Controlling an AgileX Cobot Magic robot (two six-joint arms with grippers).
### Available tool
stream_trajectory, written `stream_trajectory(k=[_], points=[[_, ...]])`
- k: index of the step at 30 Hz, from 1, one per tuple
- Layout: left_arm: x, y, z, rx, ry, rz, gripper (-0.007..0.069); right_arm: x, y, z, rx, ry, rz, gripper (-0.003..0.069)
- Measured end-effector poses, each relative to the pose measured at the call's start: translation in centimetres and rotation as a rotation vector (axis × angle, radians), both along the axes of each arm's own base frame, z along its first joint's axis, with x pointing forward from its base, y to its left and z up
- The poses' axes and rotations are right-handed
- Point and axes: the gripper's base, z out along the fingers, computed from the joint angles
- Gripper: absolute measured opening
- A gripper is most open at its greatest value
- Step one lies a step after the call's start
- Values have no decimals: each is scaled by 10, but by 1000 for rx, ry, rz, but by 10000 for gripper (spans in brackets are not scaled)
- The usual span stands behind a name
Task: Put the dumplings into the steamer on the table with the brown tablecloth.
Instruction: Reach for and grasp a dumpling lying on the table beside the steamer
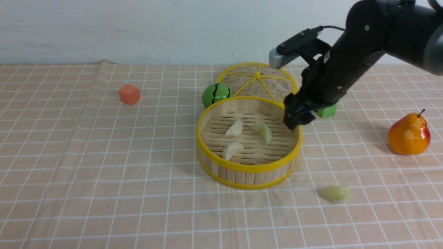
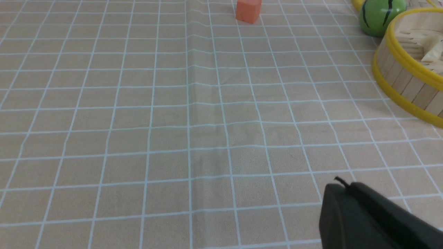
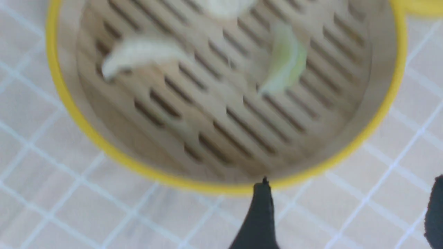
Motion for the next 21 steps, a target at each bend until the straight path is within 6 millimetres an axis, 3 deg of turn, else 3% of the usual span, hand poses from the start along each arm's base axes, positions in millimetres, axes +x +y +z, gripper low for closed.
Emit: stream_trajectory(k=[1, 7, 10, 16, 21], points=[[0, 0, 0, -1, -1, -1, -14, -1, 0, -2, -2, 14, -6, 574], [0, -1, 1, -6, -11, -8, -14, -15, -20, -84, -198, 297, -131, 533], [0, -1, 1, -7, -14, -10, -13, -19, -21, -106, -219, 341, -134, 520], [1, -1, 0, -5, -11, -11, -13, -17, -23, -115, -244, 341, -117, 401], [1, -2, -4, -1, -1, -11, -11, -17, -22, -112, -251, 361, -116, 385]])
